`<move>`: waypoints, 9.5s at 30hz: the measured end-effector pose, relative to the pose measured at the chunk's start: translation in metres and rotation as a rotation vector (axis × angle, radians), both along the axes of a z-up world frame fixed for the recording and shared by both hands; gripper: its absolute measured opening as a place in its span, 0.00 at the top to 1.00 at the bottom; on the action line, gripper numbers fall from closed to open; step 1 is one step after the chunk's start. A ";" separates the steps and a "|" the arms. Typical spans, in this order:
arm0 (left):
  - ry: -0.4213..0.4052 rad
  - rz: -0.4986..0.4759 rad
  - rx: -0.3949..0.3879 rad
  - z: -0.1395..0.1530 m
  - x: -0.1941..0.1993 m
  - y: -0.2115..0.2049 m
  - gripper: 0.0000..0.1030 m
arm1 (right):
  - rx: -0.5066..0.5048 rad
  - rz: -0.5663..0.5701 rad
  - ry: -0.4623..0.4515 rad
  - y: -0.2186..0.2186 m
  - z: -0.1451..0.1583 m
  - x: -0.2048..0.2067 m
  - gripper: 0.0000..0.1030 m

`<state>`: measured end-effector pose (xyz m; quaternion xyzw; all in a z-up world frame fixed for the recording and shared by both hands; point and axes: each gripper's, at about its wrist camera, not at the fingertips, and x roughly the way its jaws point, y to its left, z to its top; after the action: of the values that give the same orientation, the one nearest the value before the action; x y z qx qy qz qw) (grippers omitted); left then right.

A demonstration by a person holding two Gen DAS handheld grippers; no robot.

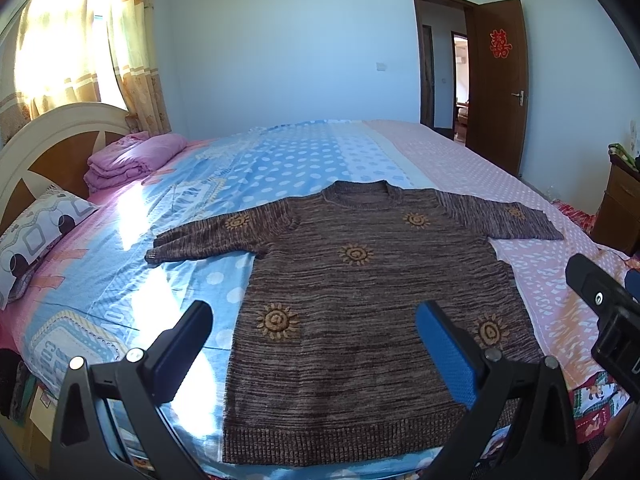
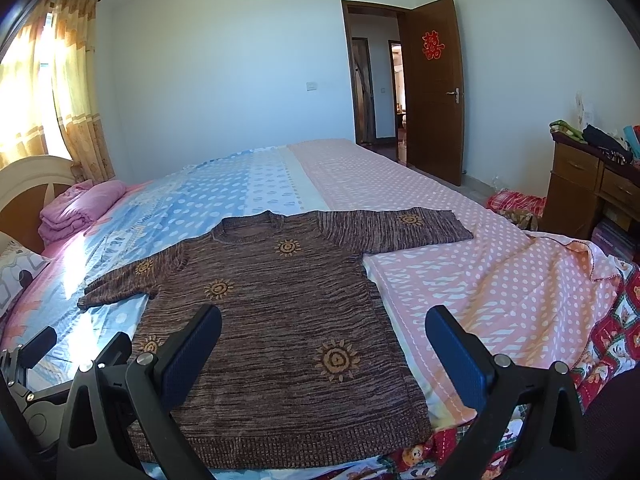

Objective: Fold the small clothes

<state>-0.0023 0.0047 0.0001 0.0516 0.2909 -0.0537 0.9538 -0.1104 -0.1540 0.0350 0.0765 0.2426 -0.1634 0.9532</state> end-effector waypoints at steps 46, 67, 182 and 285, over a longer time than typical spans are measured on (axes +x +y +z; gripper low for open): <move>0.246 0.223 -0.001 -0.120 0.263 0.034 0.00 | 0.170 -0.397 0.313 -0.365 -0.102 0.265 0.44; 0.313 0.213 -0.137 -0.132 0.269 0.048 0.00 | 0.124 -0.242 0.263 -0.292 -0.035 0.285 0.93; 0.318 0.067 -0.125 -0.112 0.304 -0.065 0.00 | 0.075 0.080 0.273 -0.109 -0.138 0.330 0.91; 0.274 0.271 -0.200 -0.134 0.259 0.059 0.06 | -0.048 0.459 0.235 0.105 -0.105 0.419 0.96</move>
<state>0.2570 0.0641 -0.1336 -0.0907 0.4152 0.0397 0.9043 0.3090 -0.0492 -0.0697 -0.0229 0.3587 0.0438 0.9322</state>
